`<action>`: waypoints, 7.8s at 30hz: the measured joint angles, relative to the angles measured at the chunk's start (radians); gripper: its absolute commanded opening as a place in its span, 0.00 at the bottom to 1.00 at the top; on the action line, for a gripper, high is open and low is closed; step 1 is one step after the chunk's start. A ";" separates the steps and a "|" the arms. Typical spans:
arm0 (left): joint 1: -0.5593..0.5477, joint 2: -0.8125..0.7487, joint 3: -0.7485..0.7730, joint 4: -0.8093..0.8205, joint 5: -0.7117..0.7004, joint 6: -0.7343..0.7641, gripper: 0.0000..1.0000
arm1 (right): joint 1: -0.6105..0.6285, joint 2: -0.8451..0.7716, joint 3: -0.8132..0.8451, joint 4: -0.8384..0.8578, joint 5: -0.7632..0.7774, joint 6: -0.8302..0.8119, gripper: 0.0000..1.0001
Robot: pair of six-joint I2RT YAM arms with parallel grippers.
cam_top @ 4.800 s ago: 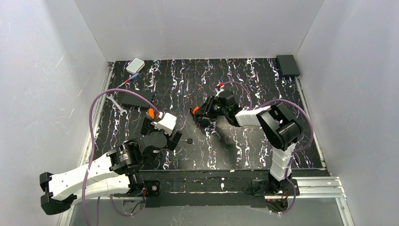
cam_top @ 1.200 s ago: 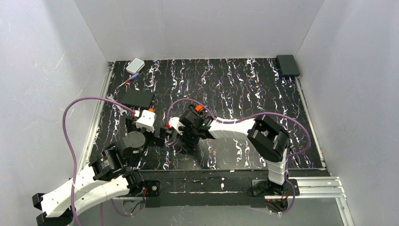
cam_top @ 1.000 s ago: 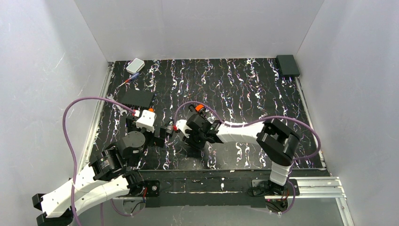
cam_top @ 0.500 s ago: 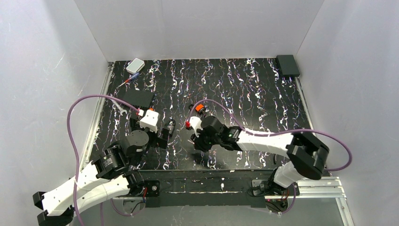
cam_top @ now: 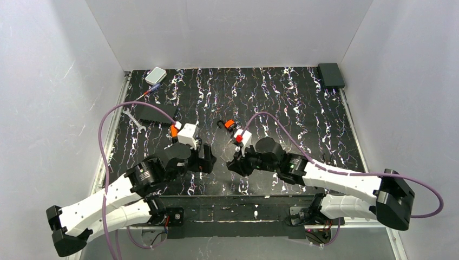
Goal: Unlock with the key
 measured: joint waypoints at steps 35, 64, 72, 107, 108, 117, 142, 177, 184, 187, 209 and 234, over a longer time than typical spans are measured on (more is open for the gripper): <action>0.002 0.159 -0.088 0.450 0.229 -0.488 0.00 | 0.016 -0.188 -0.007 -0.033 -0.016 0.050 0.44; 0.003 0.027 -0.035 0.431 0.396 -0.402 0.00 | -0.013 -0.295 -0.020 0.019 -0.206 0.286 0.79; 0.003 0.000 -0.034 0.441 0.445 -0.399 0.00 | -0.014 -0.294 -0.031 0.110 -0.249 0.337 0.65; 0.000 -0.047 -0.035 0.455 0.402 -0.388 0.51 | -0.029 -0.279 -0.038 0.188 -0.276 0.385 0.01; 0.000 -0.053 -0.035 0.441 0.385 -0.384 0.62 | -0.029 -0.281 -0.042 0.188 -0.273 0.385 0.01; 0.003 -0.135 -0.029 0.238 0.233 -0.344 0.83 | -0.029 -0.329 -0.095 0.124 -0.205 0.397 0.01; 0.348 0.580 0.279 -0.256 0.136 0.186 0.97 | -0.033 -0.555 -0.268 -0.171 0.037 0.527 0.01; 0.606 1.090 0.429 -0.227 0.443 0.364 0.44 | -0.033 -0.519 -0.329 -0.105 0.060 0.537 0.01; 0.606 1.045 0.370 -0.208 0.465 0.179 0.39 | -0.033 -0.566 -0.329 -0.121 0.082 0.539 0.01; 0.605 0.958 0.270 -0.170 0.494 0.065 0.36 | -0.033 -0.578 -0.329 -0.138 0.092 0.542 0.01; 0.575 0.457 -0.136 0.144 0.681 -0.304 0.25 | -0.033 -0.569 -0.352 -0.119 0.084 0.612 0.01; 0.573 0.557 -0.132 0.105 0.545 -0.327 0.58 | -0.033 -0.574 -0.379 -0.087 0.073 0.651 0.01</action>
